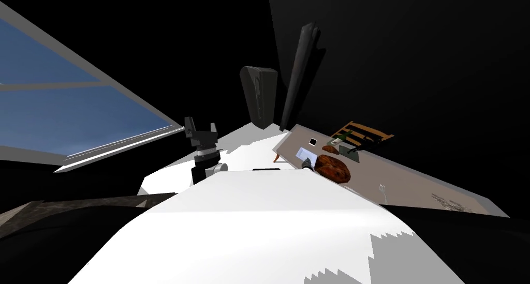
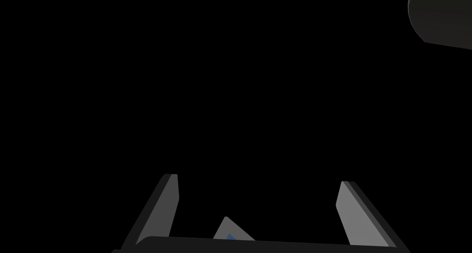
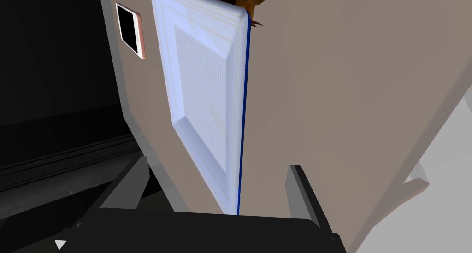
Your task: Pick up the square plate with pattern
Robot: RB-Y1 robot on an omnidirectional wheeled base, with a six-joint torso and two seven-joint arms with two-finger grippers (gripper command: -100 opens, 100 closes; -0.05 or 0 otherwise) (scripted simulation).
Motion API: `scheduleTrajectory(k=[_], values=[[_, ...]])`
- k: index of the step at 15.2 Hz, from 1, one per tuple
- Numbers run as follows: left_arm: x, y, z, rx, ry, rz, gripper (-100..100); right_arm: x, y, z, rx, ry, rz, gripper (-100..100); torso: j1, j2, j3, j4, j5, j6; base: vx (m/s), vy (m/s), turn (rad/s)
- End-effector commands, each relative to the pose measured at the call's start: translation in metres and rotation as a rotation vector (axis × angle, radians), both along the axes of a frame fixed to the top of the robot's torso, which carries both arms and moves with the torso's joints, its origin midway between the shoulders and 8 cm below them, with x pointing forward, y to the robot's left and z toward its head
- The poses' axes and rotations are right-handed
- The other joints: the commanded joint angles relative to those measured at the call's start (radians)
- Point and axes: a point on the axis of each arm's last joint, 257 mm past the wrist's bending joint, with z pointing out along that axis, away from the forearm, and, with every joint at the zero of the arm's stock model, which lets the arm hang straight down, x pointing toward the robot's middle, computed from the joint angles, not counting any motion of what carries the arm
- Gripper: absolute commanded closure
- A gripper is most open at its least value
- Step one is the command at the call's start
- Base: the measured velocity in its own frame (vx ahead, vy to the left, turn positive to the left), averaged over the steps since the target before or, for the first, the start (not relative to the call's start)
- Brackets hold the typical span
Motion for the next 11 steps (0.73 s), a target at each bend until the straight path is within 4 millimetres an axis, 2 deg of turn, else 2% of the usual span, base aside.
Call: scheduleTrajectory(k=[1,4,11], values=[[0.000,0.000,0.000,0.000,0.000,0.000,0,-0.004,-0.001,-0.003,-0.007,0.009,0.004,-100,0.000,0.000,0.000,0.000,0.000,0.000,0.000,0.000,0.000],[0.000,0.000,0.000,0.000,0.000,0.000,0,-0.005,0.001,-0.006,-0.007,0.005,-0.038,-100,-0.002,0.001,0.000,0.000,0.000,-0.001,-0.028,-0.043,0.142],[0.000,0.000,0.000,0.000,0.000,0.000,0,-0.010,0.009,-0.014,-0.004,0.007,-0.110,-100,-0.010,0.005,0.003,0.001,-0.002,-0.001,-0.067,-0.118,0.236]])
